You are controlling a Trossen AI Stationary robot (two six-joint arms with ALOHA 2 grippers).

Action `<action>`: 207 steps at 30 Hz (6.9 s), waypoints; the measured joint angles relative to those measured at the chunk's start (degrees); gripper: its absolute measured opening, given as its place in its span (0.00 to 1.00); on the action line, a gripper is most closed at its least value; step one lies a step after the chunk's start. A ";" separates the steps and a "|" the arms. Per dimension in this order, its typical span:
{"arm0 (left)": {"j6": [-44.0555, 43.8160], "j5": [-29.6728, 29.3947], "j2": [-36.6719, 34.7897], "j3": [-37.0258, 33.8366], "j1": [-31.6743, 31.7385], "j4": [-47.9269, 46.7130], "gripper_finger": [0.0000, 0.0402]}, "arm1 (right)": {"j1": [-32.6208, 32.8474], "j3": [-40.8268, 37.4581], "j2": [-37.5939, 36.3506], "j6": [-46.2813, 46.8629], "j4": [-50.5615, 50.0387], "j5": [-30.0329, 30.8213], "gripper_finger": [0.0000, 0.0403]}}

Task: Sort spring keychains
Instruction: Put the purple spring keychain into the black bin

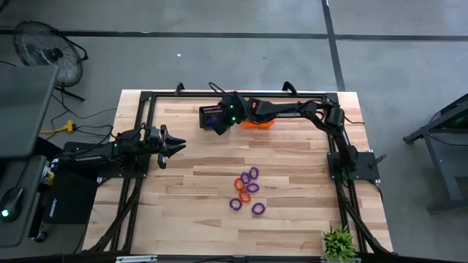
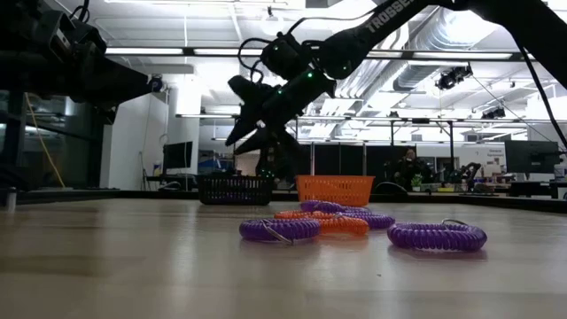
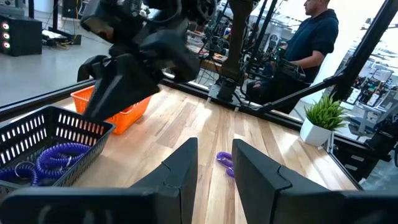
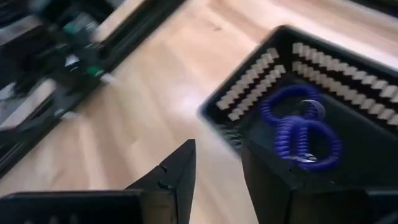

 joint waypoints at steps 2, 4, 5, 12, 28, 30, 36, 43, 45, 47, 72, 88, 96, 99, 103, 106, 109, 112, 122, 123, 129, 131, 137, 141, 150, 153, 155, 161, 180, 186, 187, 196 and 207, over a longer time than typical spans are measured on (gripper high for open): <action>0.00 0.00 -0.01 0.00 0.00 0.02 0.25 | 0.11 0.00 -0.44 -1.54 0.26 -3.05 0.31; 0.00 0.02 0.00 0.00 0.00 0.02 0.25 | 0.14 0.00 -1.27 -3.03 -0.79 -6.65 0.31; 0.00 0.00 -0.01 0.00 0.00 0.02 0.25 | 0.29 0.00 -1.51 -3.71 -0.89 -8.43 0.31; 0.01 0.00 -0.01 0.00 0.00 0.03 0.25 | 1.72 0.00 -4.21 -10.31 -9.03 -18.07 0.31; 0.01 -0.02 -0.01 0.00 0.00 0.02 0.25 | 10.52 -0.02 -5.98 -34.32 -48.54 -8.15 0.31; 0.00 0.00 -0.01 0.00 0.00 0.02 0.25 | 11.93 -0.02 -5.98 -35.20 -50.16 -5.98 0.31; 0.01 0.00 -0.01 0.00 0.00 0.02 0.25 | 16.00 -0.22 -5.98 -35.27 -52.40 -1.85 0.31; 0.00 0.00 0.00 0.00 0.00 0.02 0.25 | 19.58 -0.22 -5.96 -31.24 -55.98 4.09 0.31; 0.01 0.00 0.00 0.00 0.00 0.02 0.25 | 19.78 -1.20 -5.96 -28.44 -54.93 4.33 0.31; 0.00 0.00 0.00 0.00 0.00 0.02 0.25 | 19.78 -3.46 -5.96 -25.71 -54.02 4.34 0.31; 0.02 0.00 0.00 0.00 0.00 0.02 0.25 | 18.75 -13.03 -11.38 15.33 -44.00 7.31 0.31; 0.00 -0.01 -0.01 0.00 0.00 0.02 0.25 | 18.73 -21.72 -11.54 23.42 -34.12 2.92 0.31; 0.00 -0.02 0.01 0.00 0.00 0.02 0.25 | 18.91 -21.76 -11.49 23.83 -32.16 2.71 0.31; 0.00 -0.02 0.01 0.00 0.00 0.02 0.25 | 19.04 -21.77 -11.49 23.35 -32.14 2.70 0.31; 0.00 -0.02 0.01 0.00 0.00 0.02 0.25 | 19.38 -22.35 -11.48 21.84 -31.50 4.38 0.31; 0.00 -0.02 0.01 0.00 0.00 0.02 0.25 | 19.39 -23.42 -11.60 21.69 -30.80 5.04 0.31; 0.01 -0.02 0.00 0.00 0.00 0.02 0.25 | 19.37 -24.75 -11.67 21.25 -30.19 5.55 0.31; 0.00 -0.02 -0.01 0.00 0.00 0.02 0.25 | 19.47 -25.90 -11.71 20.64 -29.83 6.66 0.31; 0.00 -0.02 -0.01 0.00 0.00 0.02 0.25 | 19.41 -27.17 -11.78 19.24 -28.04 6.11 0.13; 0.02 -0.02 0.01 0.00 0.00 0.02 0.25 | 19.39 -27.17 -11.78 19.20 -27.81 5.92 0.10; 0.00 -0.02 0.00 0.00 0.00 0.02 0.25 | 19.27 -27.34 -12.23 18.65 -27.34 5.41 0.02; 0.00 -0.02 -0.01 0.00 0.00 0.02 0.25 | 19.02 -27.43 -12.68 18.65 -27.21 5.52 0.03; 0.01 -0.03 0.01 0.00 0.00 0.02 0.25 | 17.84 -27.66 -14.98 18.12 -27.07 5.37 0.03; 0.00 -0.02 0.01 0.00 0.00 0.02 0.25 | 16.84 -27.73 -17.04 17.25 -25.17 6.49 0.02; 0.00 -0.02 -0.01 0.00 0.00 0.02 0.25 | 15.36 -27.54 -18.79 16.31 -12.41 5.04 0.03; 0.00 -0.02 -0.01 0.00 0.00 0.02 0.25 | 15.04 -27.54 -18.79 16.29 -6.19 4.93 0.03; 0.00 -0.04 -0.01 0.00 0.00 0.02 0.25 | 14.71 -27.47 -18.81 16.29 -1.42 5.22 0.03; 0.00 -0.02 0.01 0.00 0.00 0.02 0.25 | 13.08 -27.41 -18.90 16.27 12.46 6.91 0.03; 0.00 -0.04 -0.01 0.00 0.00 0.02 0.25 | 3.16 -10.55 -17.08 -3.10 2.19 14.41 0.03; 0.00 -0.02 -0.01 0.00 0.00 0.02 0.25 | 0.68 -3.29 -12.90 -8.18 -3.47 14.35 0.03; 0.02 -0.02 -0.01 0.00 0.00 0.02 0.25 | 0.42 -1.87 -11.79 -8.69 -4.27 14.21 0.03; 0.00 0.02 -0.01 0.00 0.00 0.02 0.25 | -1.29 9.53 -1.14 -8.89 -14.00 13.93 0.03; 0.02 -0.02 -0.01 0.00 0.00 0.02 0.25 | -1.86 14.27 6.73 -2.85 -21.87 13.05 0.03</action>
